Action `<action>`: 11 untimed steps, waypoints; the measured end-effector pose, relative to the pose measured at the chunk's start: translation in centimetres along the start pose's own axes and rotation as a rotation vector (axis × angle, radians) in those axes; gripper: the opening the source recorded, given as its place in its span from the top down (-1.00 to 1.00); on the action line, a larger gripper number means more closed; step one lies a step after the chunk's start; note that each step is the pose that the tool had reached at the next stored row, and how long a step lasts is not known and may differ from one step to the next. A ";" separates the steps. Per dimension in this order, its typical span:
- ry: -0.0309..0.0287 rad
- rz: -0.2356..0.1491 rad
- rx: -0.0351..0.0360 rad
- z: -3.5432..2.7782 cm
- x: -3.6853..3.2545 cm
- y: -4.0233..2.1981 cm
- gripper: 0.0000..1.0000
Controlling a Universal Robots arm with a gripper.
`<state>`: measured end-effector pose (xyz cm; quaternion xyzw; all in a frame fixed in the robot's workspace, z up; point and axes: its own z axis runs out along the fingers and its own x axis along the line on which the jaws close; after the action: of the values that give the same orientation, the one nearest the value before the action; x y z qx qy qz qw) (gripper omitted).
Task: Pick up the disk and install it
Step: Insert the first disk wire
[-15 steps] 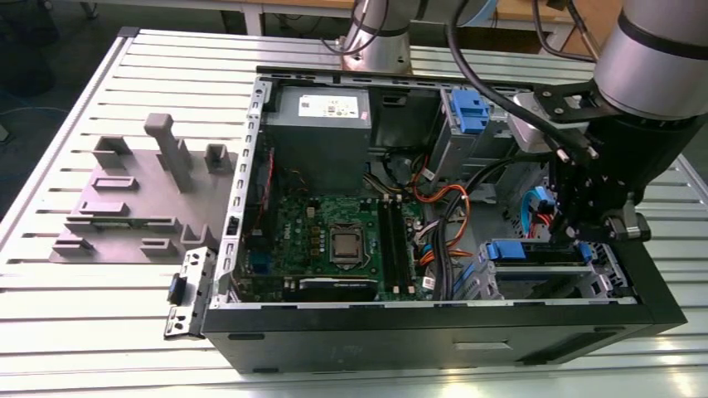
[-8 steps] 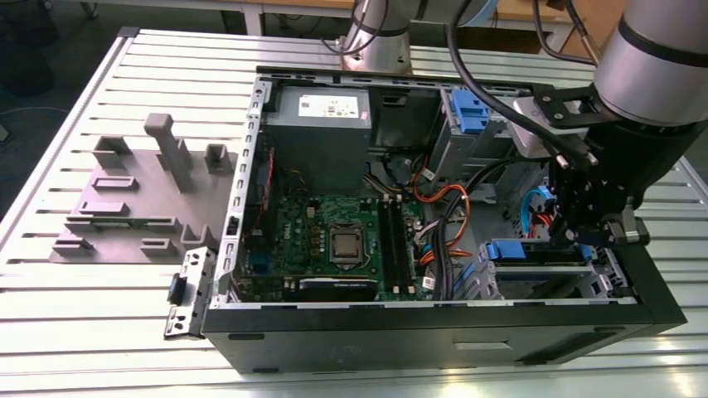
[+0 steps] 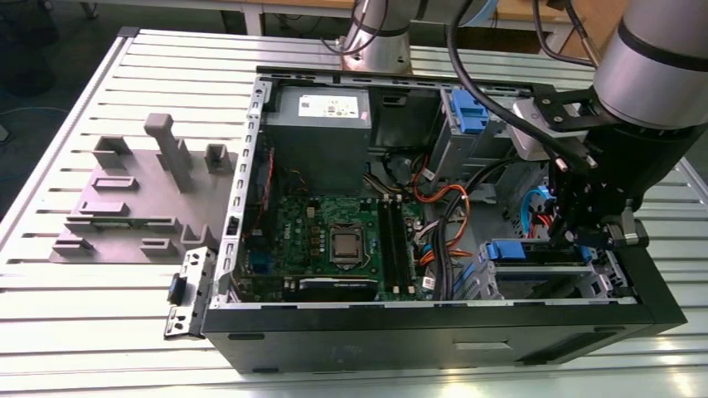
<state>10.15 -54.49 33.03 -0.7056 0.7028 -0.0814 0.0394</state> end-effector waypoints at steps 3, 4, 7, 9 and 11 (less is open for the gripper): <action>-0.0007 0.000 0.0000 0.01 0.00 0.00 0.66; -0.0008 0.000 0.0000 0.00 0.00 0.00 0.66; -0.0008 0.000 0.0000 -0.23 0.02 -0.03 0.66; -0.0009 0.001 0.0000 -0.26 0.02 -0.04 0.66; -0.0001 0.005 -0.0002 -0.27 0.02 -0.04 0.66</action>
<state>10.14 -54.50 33.30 -0.7041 0.7044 -0.0813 0.0396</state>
